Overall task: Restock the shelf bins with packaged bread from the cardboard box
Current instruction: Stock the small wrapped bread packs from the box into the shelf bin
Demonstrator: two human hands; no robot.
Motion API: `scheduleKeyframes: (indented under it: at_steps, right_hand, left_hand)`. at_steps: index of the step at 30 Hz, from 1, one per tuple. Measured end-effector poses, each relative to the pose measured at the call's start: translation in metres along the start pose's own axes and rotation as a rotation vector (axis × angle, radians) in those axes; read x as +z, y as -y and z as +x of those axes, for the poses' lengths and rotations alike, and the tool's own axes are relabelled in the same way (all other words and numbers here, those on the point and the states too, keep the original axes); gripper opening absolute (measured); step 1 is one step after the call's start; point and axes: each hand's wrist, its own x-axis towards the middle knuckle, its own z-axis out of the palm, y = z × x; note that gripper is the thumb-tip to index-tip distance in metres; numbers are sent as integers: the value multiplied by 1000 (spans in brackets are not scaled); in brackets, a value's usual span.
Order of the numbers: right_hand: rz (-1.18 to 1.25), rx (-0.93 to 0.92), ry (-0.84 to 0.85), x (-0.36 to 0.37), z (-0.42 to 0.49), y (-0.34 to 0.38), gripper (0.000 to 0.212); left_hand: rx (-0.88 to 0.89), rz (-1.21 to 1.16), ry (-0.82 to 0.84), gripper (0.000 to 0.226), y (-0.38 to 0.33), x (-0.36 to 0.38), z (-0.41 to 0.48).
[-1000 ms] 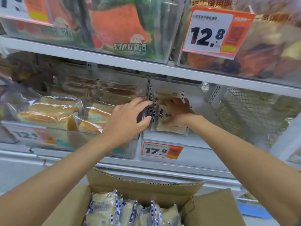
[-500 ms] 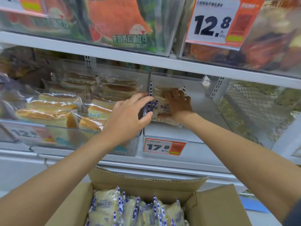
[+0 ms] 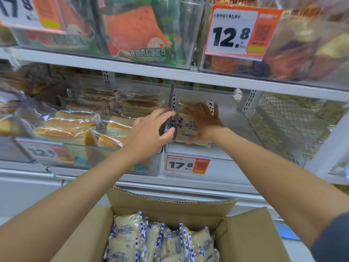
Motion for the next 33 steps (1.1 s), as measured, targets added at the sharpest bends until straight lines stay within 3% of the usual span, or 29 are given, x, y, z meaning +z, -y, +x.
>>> scheduleKeyframes:
  at_steps: [4, 7, 10, 13, 16, 20, 23, 27, 29, 31, 33]
  right_hand:
    - [123, -35, -50, -19, -30, 2, 106]
    - [253, -16, -152, -44, -69, 14, 72]
    - [448, 37, -293, -71, -121, 39, 34]
    - [588, 67, -263, -72, -168, 73, 12]
    - [645, 44, 19, -36, -208, 102, 11]
    - [659, 86, 445, 43, -257, 116, 25]
    - [684, 237, 591, 95, -281, 111, 27]
    - [627, 306, 857, 137, -311, 102, 8]
    - [696, 288, 1006, 152, -334, 106, 33]
    - [740, 303, 1021, 164, -351, 111, 57]
    - [776, 348, 841, 173, -357, 113, 46]
  left_hand:
    - [-22, 99, 58, 55, -6, -8, 2]
    - [27, 246, 0, 56, -19, -21, -8]
    - [19, 141, -76, 36, -38, -31, -36]
    - [-55, -40, 46, 19, -46, -25, -84]
    - [-176, -62, 295, 17, -25, -1, -138]
    - [-326, -107, 521, 21, 24, 27, -210]
    - [-448, -213, 553, 18, 56, 41, -246]
    - [-514, -303, 598, 16, 64, 66, -256]
    - [-501, -314, 615, 17, 59, 77, -257]
    - [-480, -324, 667, 16, 55, 85, -259]
    - [-467, -348, 699, 14, 48, 89, -260]
